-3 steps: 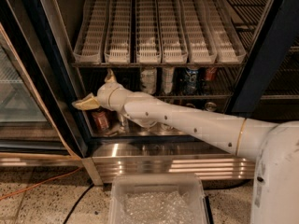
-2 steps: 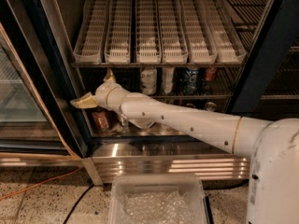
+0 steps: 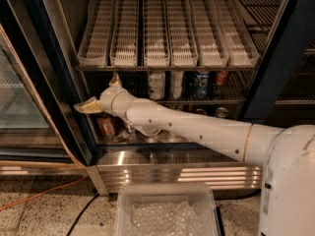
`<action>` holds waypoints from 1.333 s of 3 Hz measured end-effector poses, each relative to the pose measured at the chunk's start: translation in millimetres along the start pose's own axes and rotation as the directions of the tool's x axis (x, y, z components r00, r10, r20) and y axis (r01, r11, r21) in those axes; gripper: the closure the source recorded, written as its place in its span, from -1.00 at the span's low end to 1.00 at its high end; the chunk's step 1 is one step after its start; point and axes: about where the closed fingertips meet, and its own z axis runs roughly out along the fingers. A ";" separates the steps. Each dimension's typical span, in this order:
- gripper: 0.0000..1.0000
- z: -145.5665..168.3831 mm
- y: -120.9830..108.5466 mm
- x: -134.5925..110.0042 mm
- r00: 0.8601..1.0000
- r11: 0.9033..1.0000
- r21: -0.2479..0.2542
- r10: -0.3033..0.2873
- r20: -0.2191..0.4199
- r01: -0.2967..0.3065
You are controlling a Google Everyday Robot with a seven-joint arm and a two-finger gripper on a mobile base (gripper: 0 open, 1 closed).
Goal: Pick redbull can from middle shelf of fridge
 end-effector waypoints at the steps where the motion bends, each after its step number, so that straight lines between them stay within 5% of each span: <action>1: -1.00 7.0 -12.4 -5.5 1.000 0.998 0.060 -0.005 0.028 0.003; 3: -1.00 -2.3 -20.8 -10.8 0.999 0.989 0.149 0.001 0.034 -0.006; 4: -1.00 -2.4 -20.6 -10.7 0.999 0.989 0.150 0.001 0.034 -0.006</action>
Offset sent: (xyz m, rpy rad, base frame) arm 0.0242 -0.0263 0.0208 0.0632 -0.0852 -0.2156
